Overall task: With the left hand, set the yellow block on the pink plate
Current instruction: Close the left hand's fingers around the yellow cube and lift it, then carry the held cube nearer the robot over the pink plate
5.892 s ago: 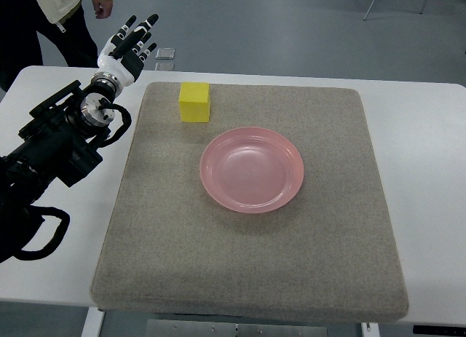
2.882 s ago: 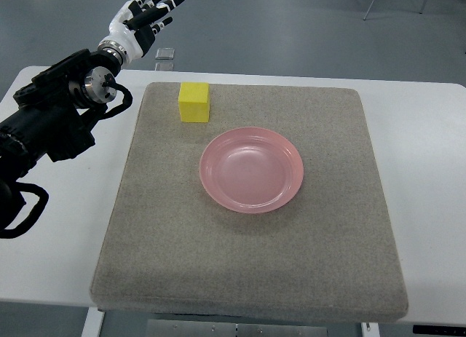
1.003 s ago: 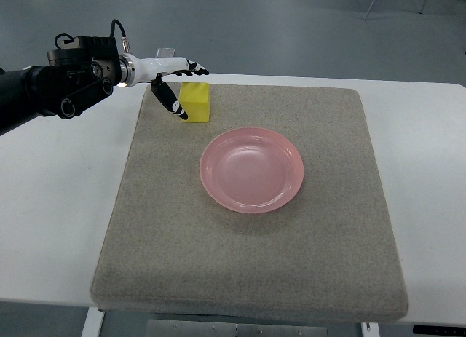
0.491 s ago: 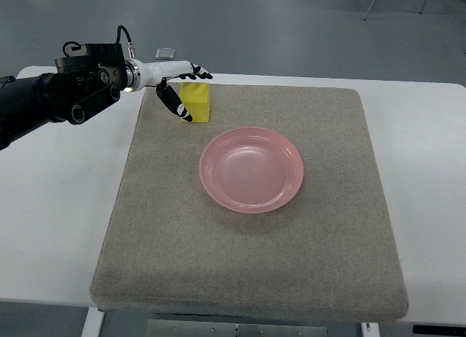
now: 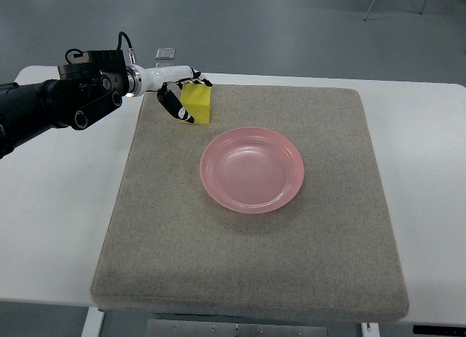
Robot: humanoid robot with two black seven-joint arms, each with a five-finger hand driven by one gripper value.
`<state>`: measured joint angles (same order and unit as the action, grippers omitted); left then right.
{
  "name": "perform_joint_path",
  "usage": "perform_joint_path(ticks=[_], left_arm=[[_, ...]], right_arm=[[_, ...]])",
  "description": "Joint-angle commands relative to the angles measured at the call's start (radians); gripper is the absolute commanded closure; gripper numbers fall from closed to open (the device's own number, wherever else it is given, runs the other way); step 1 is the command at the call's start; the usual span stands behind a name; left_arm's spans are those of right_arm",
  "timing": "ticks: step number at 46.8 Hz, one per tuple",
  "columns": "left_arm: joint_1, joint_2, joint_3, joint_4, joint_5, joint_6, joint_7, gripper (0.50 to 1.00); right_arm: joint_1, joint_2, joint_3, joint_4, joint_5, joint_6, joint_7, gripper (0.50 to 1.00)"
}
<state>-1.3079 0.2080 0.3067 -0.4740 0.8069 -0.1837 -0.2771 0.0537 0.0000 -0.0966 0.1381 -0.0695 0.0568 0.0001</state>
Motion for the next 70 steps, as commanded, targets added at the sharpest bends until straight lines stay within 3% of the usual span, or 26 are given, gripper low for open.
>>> perform_joint_path(ticks=[1, 14, 18, 38, 59, 70], left_arm=[[-0.001, -0.004, 0.000, 0.006, 0.000, 0.001, 0.001, 0.741], [0.004, -0.009, -0.001, 0.032, -0.003, 0.001, 0.001, 0.926], [0.007, -0.009, -0.003, 0.049, -0.006, 0.003, 0.001, 0.949], [-0.008, -0.012, -0.032, 0.043, -0.022, 0.058, -0.001, 0.932], [-0.053, 0.040, -0.098, -0.202, -0.008, 0.069, -0.008, 0.922], [-0.079, 0.111, -0.104, -0.386, -0.005, 0.066, -0.008, 0.919]], right_arm=[[0.000, 0.000, 0.000, 0.000, 0.000, 0.000, 0.000, 0.576], [0.000, 0.000, 0.000, 0.000, 0.000, 0.001, 0.000, 0.576], [0.000, 0.000, 0.000, 0.000, 0.000, 0.000, 0.000, 0.576], [0.000, 0.000, 0.000, 0.000, 0.000, 0.000, 0.000, 0.576], [0.000, 0.000, 0.000, 0.000, 0.000, 0.000, 0.000, 0.576], [0.000, 0.000, 0.000, 0.000, 0.000, 0.001, 0.000, 0.576]])
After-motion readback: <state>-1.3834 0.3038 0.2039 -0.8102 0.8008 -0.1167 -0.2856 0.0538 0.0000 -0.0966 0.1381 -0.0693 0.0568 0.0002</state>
